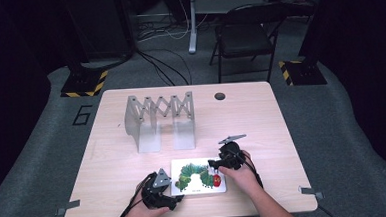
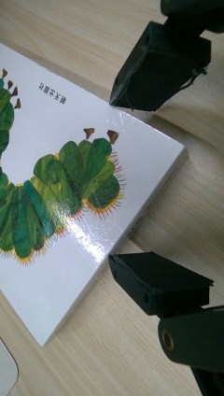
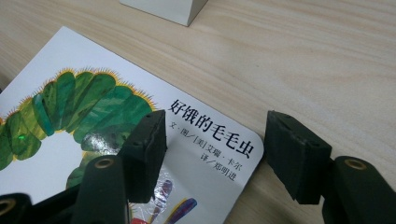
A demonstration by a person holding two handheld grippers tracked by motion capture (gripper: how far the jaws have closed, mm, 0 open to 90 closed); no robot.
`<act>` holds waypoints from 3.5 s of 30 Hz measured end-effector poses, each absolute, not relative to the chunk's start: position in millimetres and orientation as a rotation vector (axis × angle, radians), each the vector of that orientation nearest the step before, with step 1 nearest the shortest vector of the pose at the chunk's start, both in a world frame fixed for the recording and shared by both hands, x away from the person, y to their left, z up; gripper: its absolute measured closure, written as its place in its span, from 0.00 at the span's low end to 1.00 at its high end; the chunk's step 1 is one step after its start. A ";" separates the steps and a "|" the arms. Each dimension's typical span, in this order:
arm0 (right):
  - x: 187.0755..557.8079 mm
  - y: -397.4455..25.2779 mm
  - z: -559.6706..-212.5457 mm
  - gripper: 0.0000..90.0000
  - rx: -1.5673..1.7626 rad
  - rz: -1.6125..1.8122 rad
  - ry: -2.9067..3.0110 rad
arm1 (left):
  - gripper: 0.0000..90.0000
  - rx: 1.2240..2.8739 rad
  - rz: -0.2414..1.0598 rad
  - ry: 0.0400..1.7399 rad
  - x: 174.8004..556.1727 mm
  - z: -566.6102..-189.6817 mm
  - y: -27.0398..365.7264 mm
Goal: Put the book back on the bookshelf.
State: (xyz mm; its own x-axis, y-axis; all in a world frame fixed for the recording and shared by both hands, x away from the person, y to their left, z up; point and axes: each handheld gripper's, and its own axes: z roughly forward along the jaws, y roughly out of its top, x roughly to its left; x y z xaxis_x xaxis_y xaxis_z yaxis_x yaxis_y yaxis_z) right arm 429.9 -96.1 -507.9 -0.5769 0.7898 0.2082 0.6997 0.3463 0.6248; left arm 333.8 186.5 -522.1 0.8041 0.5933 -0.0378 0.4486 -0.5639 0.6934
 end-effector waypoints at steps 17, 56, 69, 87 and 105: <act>431.5 -101.2 -506.1 0.41 1.421 1.049 2.447 | 0.21 2.273 0.318 0.757 330.8 -524.0 182.8; 431.5 -98.2 -504.6 0.43 1.454 1.063 2.468 | 0.12 2.250 0.348 0.818 325.1 -526.7 174.1; 430.1 -100.2 -500.7 0.44 1.512 1.090 2.449 | 0.11 2.253 0.333 0.817 325.0 -526.8 173.4; 428.1 -102.0 -495.2 0.44 1.499 1.123 2.433 | 0.07 2.248 0.361 0.826 324.8 -528.0 171.0; 424.0 -104.4 -484.5 0.44 1.521 1.182 2.415 | 0.04 2.245 0.370 0.870 323.9 -528.1 167.8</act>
State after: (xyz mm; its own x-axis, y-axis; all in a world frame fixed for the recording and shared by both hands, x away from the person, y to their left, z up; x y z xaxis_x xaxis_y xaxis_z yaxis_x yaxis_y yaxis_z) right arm 424.0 -104.4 -484.5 -0.5144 0.7892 0.3355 0.7492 0.2232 0.6237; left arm 323.9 167.8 -528.1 0.7344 0.6785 0.0150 0.4813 -0.5363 0.6934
